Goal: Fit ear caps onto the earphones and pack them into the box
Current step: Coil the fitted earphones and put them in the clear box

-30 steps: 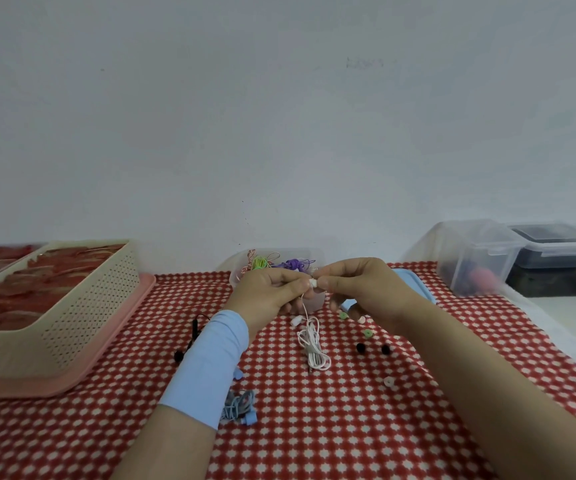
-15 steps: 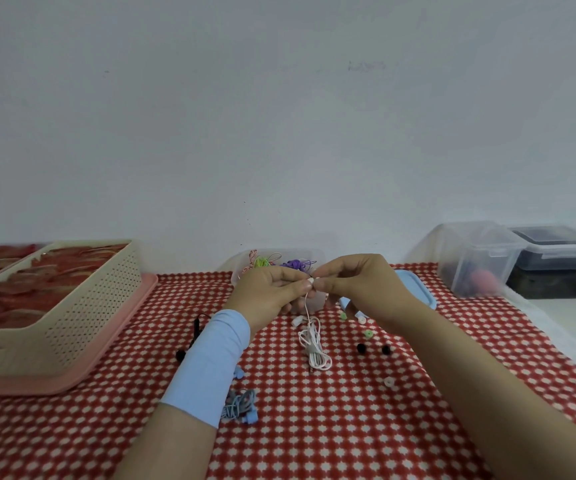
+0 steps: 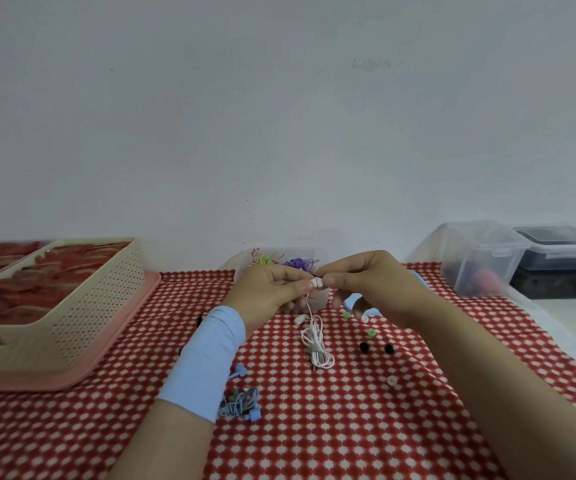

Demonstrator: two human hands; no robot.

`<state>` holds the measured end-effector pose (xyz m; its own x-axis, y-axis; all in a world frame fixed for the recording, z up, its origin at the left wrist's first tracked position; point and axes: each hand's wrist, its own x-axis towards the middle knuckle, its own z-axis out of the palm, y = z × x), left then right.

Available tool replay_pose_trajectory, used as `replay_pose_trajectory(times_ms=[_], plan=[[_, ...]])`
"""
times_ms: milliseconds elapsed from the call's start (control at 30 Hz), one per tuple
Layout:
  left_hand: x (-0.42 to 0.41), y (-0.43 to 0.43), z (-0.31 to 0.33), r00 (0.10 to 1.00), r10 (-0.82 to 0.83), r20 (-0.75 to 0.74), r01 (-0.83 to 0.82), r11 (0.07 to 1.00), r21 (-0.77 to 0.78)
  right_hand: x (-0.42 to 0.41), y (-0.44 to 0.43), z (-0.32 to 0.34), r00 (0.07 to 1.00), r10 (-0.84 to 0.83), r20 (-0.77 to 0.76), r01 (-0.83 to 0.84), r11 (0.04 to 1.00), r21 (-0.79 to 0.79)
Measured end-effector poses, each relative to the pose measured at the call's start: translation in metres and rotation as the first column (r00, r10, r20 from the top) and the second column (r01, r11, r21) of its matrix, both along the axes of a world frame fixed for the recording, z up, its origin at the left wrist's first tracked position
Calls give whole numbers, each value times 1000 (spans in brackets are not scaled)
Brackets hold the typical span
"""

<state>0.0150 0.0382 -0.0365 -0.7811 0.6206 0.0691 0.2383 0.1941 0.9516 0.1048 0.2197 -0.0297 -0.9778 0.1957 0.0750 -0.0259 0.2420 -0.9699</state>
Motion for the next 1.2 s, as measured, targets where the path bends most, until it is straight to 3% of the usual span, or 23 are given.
replay_pose_trajectory(times_ms=[200, 367, 733, 1000, 1200], plan=[[-2, 0, -1, 999, -45, 19, 45, 999, -1, 0, 0, -1, 999, 18, 44, -14, 996, -83], [-3, 1, -7, 987, -91, 129, 79, 993, 93, 0, -1, 0, 997, 37, 62, -29, 992, -119], [-5, 2, -5, 993, -66, 95, 63, 997, 43, 1, 1, 0, 992, 64, 109, -47, 988, -146], [-4, 1, -2, 999, -35, 9, 35, 999, -8, -1, -5, -2, 1000, -30, -4, 30, 999, 45], [-7, -3, -1, 996, -79, 42, 78, 996, 30, 1, 1, -1, 994, 92, 58, -84, 989, -123]])
